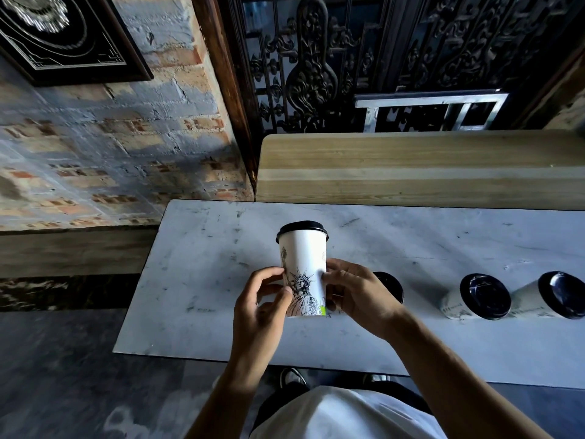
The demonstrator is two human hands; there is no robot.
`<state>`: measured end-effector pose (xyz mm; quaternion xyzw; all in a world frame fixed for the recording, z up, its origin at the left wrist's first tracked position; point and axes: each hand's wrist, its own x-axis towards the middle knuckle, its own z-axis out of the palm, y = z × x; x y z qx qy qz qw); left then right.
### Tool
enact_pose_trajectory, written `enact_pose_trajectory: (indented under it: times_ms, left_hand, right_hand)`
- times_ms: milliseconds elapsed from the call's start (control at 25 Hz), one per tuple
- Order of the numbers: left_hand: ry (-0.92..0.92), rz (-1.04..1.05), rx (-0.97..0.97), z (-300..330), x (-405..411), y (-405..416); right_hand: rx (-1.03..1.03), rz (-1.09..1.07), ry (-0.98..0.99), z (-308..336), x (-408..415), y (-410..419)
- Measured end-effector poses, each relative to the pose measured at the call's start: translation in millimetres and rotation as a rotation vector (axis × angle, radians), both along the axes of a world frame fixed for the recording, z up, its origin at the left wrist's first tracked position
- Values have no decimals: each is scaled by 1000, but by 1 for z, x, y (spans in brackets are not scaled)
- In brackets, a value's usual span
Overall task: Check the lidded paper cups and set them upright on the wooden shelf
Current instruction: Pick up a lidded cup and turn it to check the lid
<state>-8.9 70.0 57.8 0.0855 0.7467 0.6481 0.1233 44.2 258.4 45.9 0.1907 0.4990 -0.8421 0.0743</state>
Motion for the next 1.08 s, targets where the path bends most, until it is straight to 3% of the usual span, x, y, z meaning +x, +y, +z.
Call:
enact_pose_trajectory:
  times_ms: [240, 640, 800, 1080]
  left_hand:
    - [-57, 19, -19, -6, -11, 0]
    - [-201, -46, -71, -28, -107, 19]
    - [-266, -28, -37, -40, -161, 53]
    - [-155, 45, -84, -126, -270, 123]
  right_hand:
    - [97, 29, -31, 3, -8, 1]
    - [716, 262, -124, 9, -103, 19]
    - [777, 220, -111, -16, -159, 48]
    - [972, 288, -61, -101, -290, 112]
